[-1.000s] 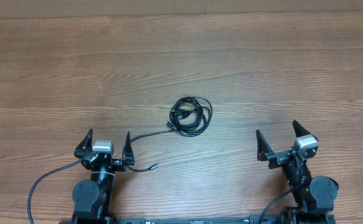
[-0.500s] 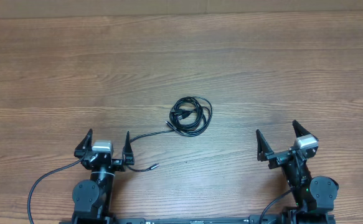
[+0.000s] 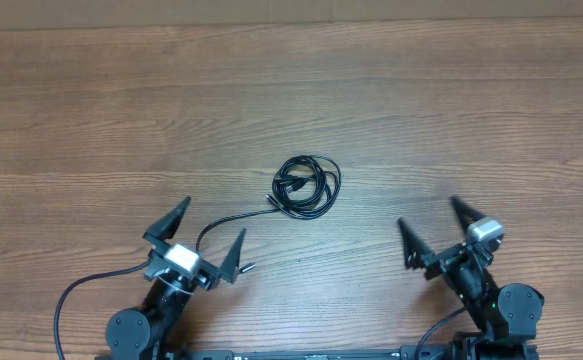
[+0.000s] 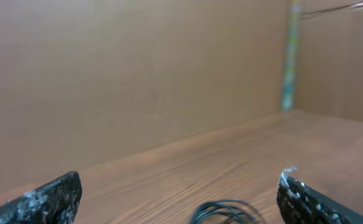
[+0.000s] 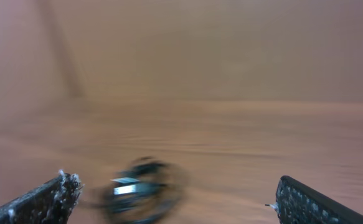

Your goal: Untangle cables

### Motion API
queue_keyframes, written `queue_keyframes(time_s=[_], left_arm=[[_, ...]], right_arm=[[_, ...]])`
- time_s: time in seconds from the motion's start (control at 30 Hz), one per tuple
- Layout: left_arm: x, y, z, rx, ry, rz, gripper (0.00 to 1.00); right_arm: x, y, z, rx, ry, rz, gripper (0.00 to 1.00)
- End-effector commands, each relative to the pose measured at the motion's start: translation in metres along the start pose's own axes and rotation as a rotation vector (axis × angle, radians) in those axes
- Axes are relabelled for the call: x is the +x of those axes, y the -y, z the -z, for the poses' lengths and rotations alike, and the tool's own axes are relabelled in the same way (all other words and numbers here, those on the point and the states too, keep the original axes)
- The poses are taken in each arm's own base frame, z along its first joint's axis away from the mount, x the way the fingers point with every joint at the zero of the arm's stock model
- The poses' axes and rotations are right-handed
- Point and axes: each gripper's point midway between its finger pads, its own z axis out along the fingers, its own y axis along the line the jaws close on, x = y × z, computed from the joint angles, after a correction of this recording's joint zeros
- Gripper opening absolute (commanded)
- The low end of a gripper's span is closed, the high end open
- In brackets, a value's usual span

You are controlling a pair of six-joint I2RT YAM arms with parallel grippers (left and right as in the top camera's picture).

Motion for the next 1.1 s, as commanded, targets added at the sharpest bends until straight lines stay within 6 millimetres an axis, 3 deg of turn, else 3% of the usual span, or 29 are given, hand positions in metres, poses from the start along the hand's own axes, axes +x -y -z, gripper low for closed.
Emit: queue_keyframes(time_s=[0.0,0.13,0.2,0.3,0.4,0.53,0.8,0.93,1.07], left_arm=[[-0.038,0.024,0.005,0.13,0.046,0.002,1.0],[-0.071,0.027,0.012,0.119,0.007,0.024,1.0],[-0.089,0.03,0.016,0.118,-0.016,0.026,1.0],[-0.109,0.031,0.017,0.117,-0.077,0.038,1.0],[-0.115,0.029,0.012,0.113,-0.2,0.104,1.0],[-0.106,0.021,-0.002,0.115,-0.419,0.178,1.0],[-0.078,-0.007,-0.041,0.066,-0.854,0.38,1.0],[-0.063,-0.004,-0.066,0.118,-0.978,0.579,1.0],[-0.036,0.006,-0.08,0.131,-1.107,0.858,1.0]], right_arm=[[0.008,-0.058,0.01,-0.339,-0.095,-0.283,1.0],[-0.023,-0.086,0.023,-0.497,-0.013,-0.242,1.0],[-0.053,-0.1,0.034,-0.559,0.092,-0.14,1.0],[-0.09,-0.103,0.041,-0.521,0.195,-0.068,1.0],[-0.12,-0.1,0.043,-0.441,0.223,-0.017,1.0],[-0.138,-0.089,0.038,-0.31,0.115,0.016,1.0],[-0.145,-0.043,0.017,-0.02,-0.306,-0.157,1.0],[-0.15,-0.046,0.0,-0.092,-0.46,-0.313,1.0],[-0.153,-0.067,-0.02,-0.3,-0.558,-0.65,1.0]])
